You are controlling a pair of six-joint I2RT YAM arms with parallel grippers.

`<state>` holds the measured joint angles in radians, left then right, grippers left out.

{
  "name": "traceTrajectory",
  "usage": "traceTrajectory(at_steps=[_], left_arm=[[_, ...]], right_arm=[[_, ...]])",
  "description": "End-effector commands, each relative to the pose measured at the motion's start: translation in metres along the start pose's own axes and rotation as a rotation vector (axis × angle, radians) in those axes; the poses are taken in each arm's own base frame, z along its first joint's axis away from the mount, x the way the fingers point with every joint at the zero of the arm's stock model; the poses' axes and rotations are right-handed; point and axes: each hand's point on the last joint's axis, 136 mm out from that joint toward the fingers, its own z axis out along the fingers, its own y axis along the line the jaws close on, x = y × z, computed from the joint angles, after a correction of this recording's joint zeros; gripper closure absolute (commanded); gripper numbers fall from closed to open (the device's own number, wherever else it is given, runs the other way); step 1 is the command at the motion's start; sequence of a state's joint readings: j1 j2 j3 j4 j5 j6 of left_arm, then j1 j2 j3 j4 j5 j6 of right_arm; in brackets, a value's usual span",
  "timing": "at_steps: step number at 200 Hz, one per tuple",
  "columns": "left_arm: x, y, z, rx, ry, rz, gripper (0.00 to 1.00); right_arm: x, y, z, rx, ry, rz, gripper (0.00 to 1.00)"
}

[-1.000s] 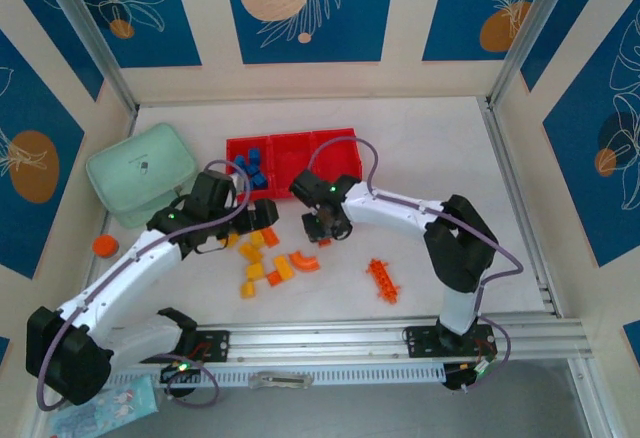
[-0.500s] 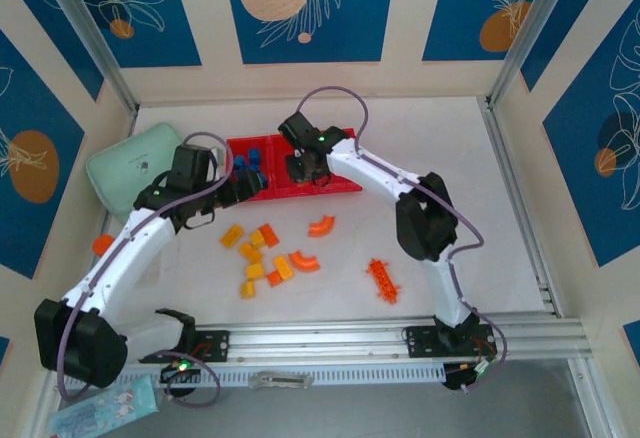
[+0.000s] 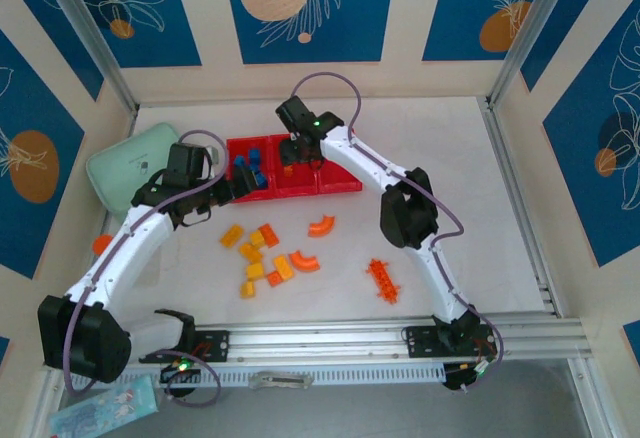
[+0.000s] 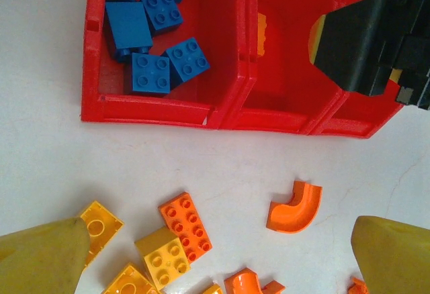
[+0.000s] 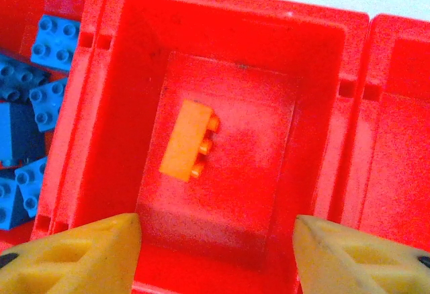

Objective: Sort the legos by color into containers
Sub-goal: Place the lego in the container.

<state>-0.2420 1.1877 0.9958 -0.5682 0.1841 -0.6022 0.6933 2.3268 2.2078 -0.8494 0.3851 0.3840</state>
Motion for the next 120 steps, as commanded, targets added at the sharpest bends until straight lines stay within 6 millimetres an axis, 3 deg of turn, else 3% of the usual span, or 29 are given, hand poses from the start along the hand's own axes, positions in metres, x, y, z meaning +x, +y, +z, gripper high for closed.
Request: traceTrajectory(at_steps=[1, 61, 120], left_arm=[[0.0, -0.004, -0.012, 0.025, -0.004, 0.008, 0.01], [0.033, 0.002, -0.023, 0.061, 0.041, -0.05, 0.01], [0.062, 0.01, -0.031, 0.058, 0.073, -0.075, 0.01]], right_arm=[[0.01, 0.006, -0.043, -0.041, -0.003, -0.055, 0.37], [0.095, 0.002, -0.083, -0.119, 0.103, -0.093, 0.32], [0.18, 0.004, -0.093, -0.124, 0.229, -0.185, 0.27]])
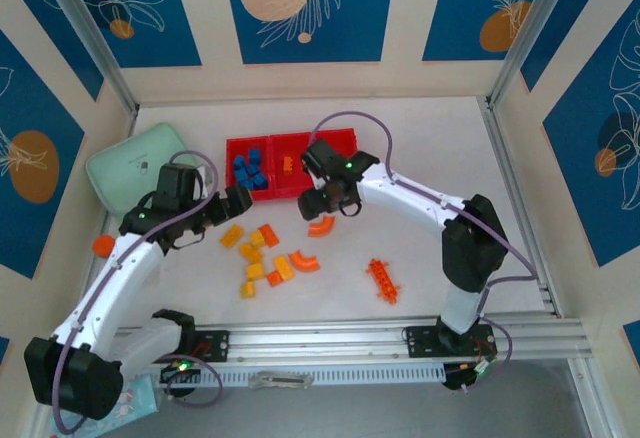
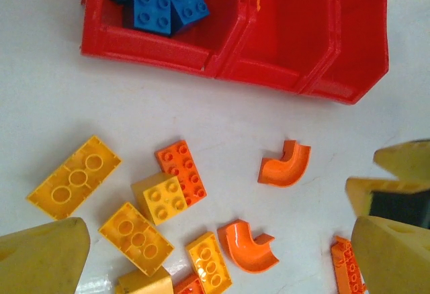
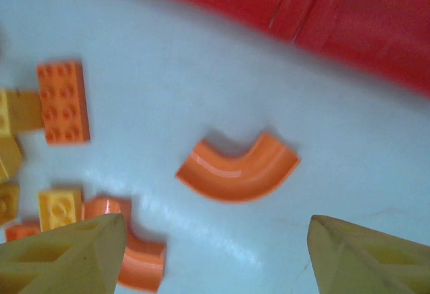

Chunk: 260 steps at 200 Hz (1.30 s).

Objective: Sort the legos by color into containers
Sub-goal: Place the lego in the container, then pick up the lego from the bottom-center of the table.

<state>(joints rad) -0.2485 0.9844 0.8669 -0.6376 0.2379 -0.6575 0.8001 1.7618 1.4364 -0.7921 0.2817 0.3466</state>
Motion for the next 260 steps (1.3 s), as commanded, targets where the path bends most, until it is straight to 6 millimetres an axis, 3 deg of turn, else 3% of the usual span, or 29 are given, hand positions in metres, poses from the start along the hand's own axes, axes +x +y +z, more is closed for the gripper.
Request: traceTrajectory(at_steps=[1, 74, 133, 181, 260], left_arm=[[0.02, 0.003, -0.003, 0.007, 0.043, -0.028, 0.01], [0.052, 0.011, 0.0, -0.021, 0.073, -0.051, 0.01], [0.059, 0.015, 0.006, -0.053, 0.075, -0.056, 0.01], [0.06, 0.022, 0.007, -0.08, 0.069, -0.057, 0.01], [0.056, 0.03, 0.002, -0.123, 0.033, -0.053, 0.01]], right_arm=[[0.028, 0.011, 0.001, -0.03, 0.048, -0.041, 0.27], [0.093, 0.026, 0.024, -0.027, 0.154, -0.118, 0.2], [0.115, 0.037, 0.045, -0.037, 0.192, -0.161, 0.17], [0.113, 0.044, 0.058, -0.035, 0.199, -0.206, 0.16], [0.093, 0.058, 0.074, -0.023, 0.179, -0.273, 0.15]])
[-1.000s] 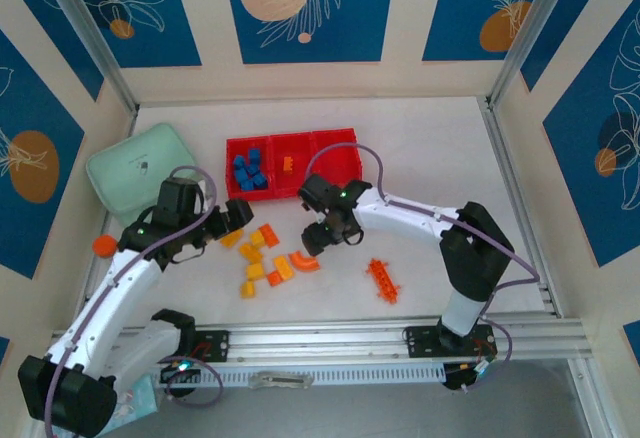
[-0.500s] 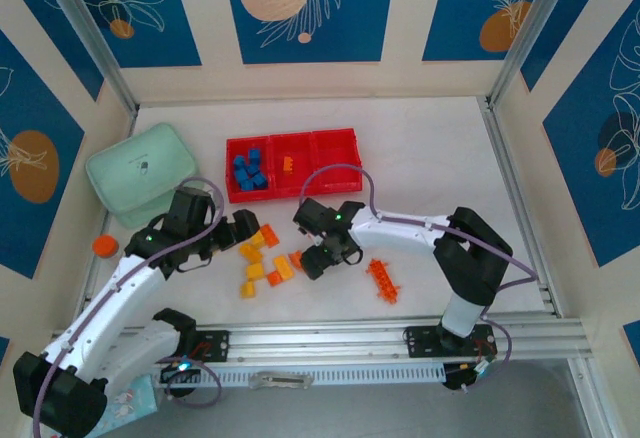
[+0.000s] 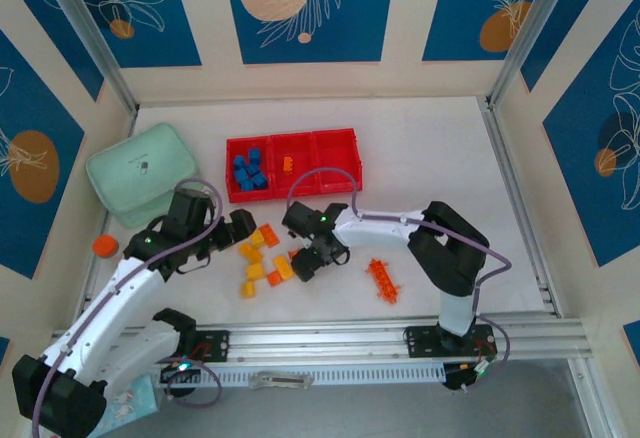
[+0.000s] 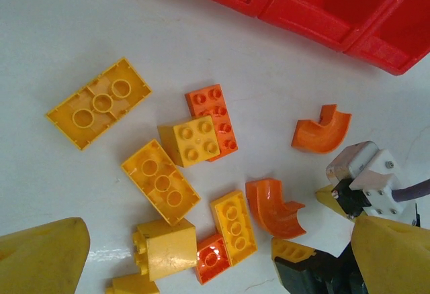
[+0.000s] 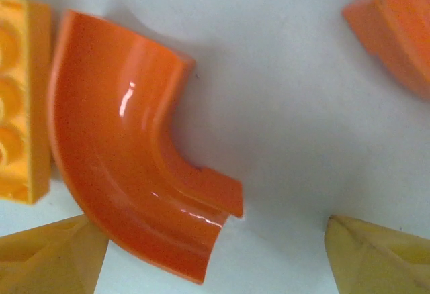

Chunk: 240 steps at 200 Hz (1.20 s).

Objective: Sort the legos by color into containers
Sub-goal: Pick up the lego from the bottom-center of the table.

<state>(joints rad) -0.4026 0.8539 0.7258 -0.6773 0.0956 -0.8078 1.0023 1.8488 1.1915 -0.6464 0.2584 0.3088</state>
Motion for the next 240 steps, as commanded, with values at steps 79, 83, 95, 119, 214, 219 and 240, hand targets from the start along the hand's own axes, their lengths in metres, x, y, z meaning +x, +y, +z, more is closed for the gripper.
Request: traceTrajectory(at_steps=[79, 83, 95, 119, 214, 219, 240], left_arm=[[0.001, 0.01, -0.005, -0.056, -0.006, 0.006, 0.01], [0.001, 0.009, -0.005, -0.055, -0.006, 0.006, 0.01], [0.001, 0.009, -0.006, -0.055, -0.006, 0.007, 0.01], [0.0, 0.009, -0.007, -0.055, -0.009, 0.01, 0.01], [-0.013, -0.003, -0.012, -0.044, -0.03, 0.041, 0.01], [-0.015, -0.004, -0.014, -0.043, -0.036, 0.045, 0.01], [-0.026, -0.01, -0.019, -0.039, -0.059, 0.06, 0.01]], right_arm=[[-0.033, 0.011, 0.009, 0.002, -0.029, -0.065, 0.31], [-0.033, 0.012, 0.01, 0.0, -0.027, -0.067, 0.32], [-0.033, 0.013, 0.01, -0.003, -0.025, -0.071, 0.37], [-0.03, 0.015, 0.011, -0.011, -0.02, -0.073, 0.44], [-0.05, 0.015, -0.034, -0.034, -0.118, -0.034, 0.65], [-0.054, 0.013, -0.04, -0.035, -0.133, -0.029, 0.64], [-0.073, 0.002, -0.067, -0.034, -0.194, 0.016, 0.65]])
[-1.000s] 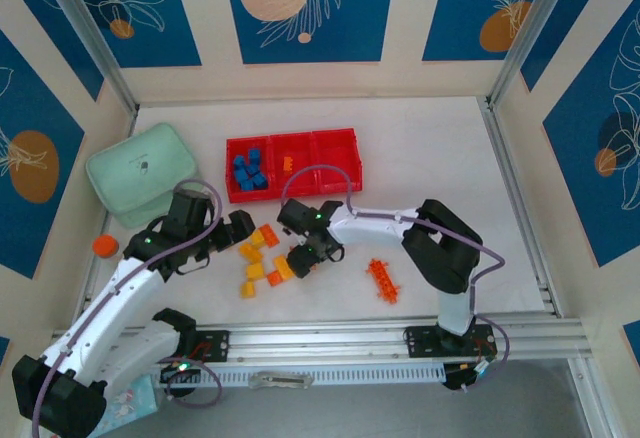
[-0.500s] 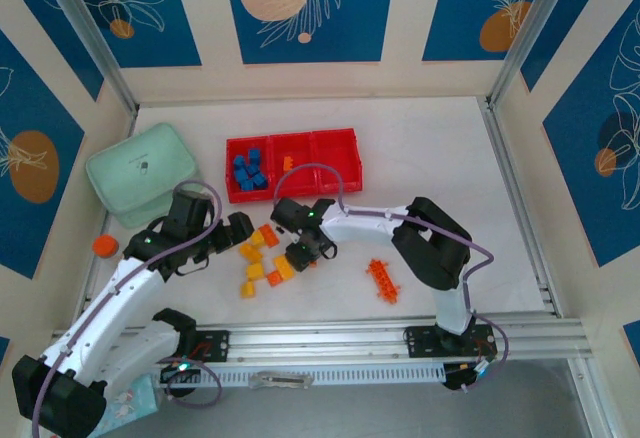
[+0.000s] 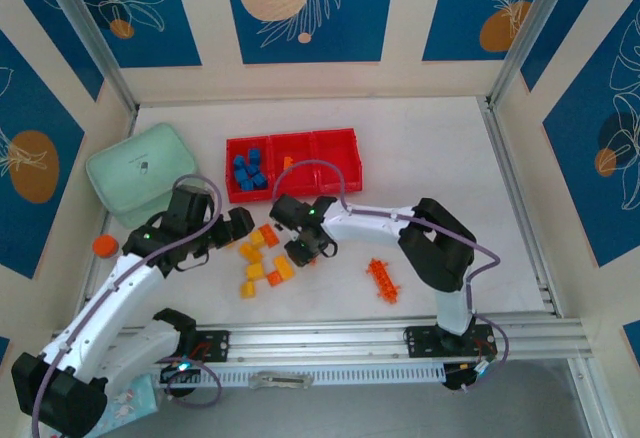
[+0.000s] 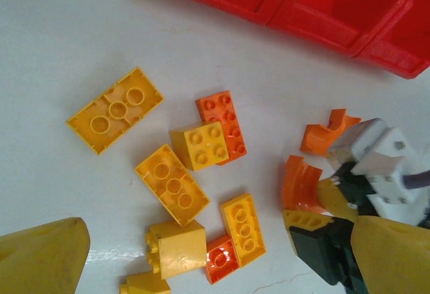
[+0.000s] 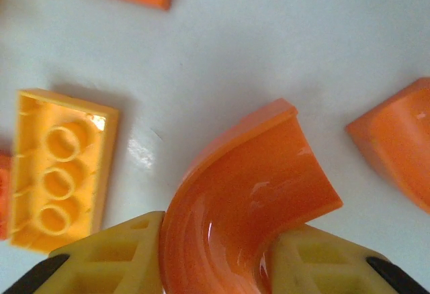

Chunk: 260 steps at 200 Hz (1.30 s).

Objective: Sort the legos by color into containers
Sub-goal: Pick up the lego from the bottom-center of the table, then place the lego in the container.

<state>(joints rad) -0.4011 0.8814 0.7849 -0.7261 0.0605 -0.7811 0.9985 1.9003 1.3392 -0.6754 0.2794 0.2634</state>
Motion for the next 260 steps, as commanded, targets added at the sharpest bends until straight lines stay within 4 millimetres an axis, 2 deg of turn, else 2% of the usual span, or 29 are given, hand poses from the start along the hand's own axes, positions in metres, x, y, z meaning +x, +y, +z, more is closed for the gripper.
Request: traceTrajectory(at_steps=[1, 16, 38, 56, 89, 105, 126, 151, 171, 188, 228, 247, 260], left_arm=[[-0.018, -0.008, -0.012, -0.001, -0.048, 0.037, 0.01], [-0.026, -0.011, -0.014, 0.0, -0.06, 0.045, 0.01], [-0.039, -0.017, -0.016, 0.002, -0.069, 0.052, 0.01], [-0.049, -0.021, -0.015, 0.007, -0.075, 0.055, 0.01], [-0.07, -0.032, -0.012, 0.041, -0.094, 0.049, 0.01], [-0.079, -0.036, -0.01, 0.048, -0.106, 0.047, 0.01], [-0.088, -0.043, -0.009, 0.07, -0.122, 0.047, 0.01], [-0.09, -0.045, -0.008, 0.073, -0.127, 0.056, 0.01], [-0.09, -0.045, -0.01, 0.075, -0.131, 0.065, 0.01], [-0.088, -0.045, -0.012, 0.077, -0.129, 0.071, 0.01], [-0.073, -0.041, -0.011, 0.1, -0.1, 0.058, 0.01], [-0.062, -0.04, -0.008, 0.119, -0.076, 0.045, 0.01], [-0.055, -0.041, -0.006, 0.128, -0.063, 0.044, 0.01]], right_arm=[[-0.036, -0.006, -0.051, -0.033, -0.127, 0.059, 0.65], [-0.055, -0.018, -0.063, -0.039, -0.177, 0.101, 0.64], [-0.086, -0.043, -0.07, -0.033, -0.233, 0.17, 0.64], [-0.112, -0.07, -0.067, -0.003, -0.266, 0.227, 0.65], [-0.164, -0.102, -0.059, 0.022, -0.338, 0.263, 0.64], [-0.18, -0.117, -0.049, 0.047, -0.334, 0.284, 0.64], [-0.195, -0.131, -0.041, 0.066, -0.334, 0.301, 0.53], [-0.207, -0.133, -0.055, 0.075, -0.358, 0.292, 0.43], [-0.204, -0.129, -0.071, 0.071, -0.372, 0.271, 0.38], [-0.189, -0.121, -0.081, 0.052, -0.359, 0.243, 0.36], [-0.123, -0.106, -0.089, 0.015, -0.285, 0.204, 0.3], [-0.086, -0.109, -0.09, 0.034, -0.211, 0.33, 0.26], [-0.062, -0.104, -0.085, 0.016, -0.158, 0.446, 0.25]])
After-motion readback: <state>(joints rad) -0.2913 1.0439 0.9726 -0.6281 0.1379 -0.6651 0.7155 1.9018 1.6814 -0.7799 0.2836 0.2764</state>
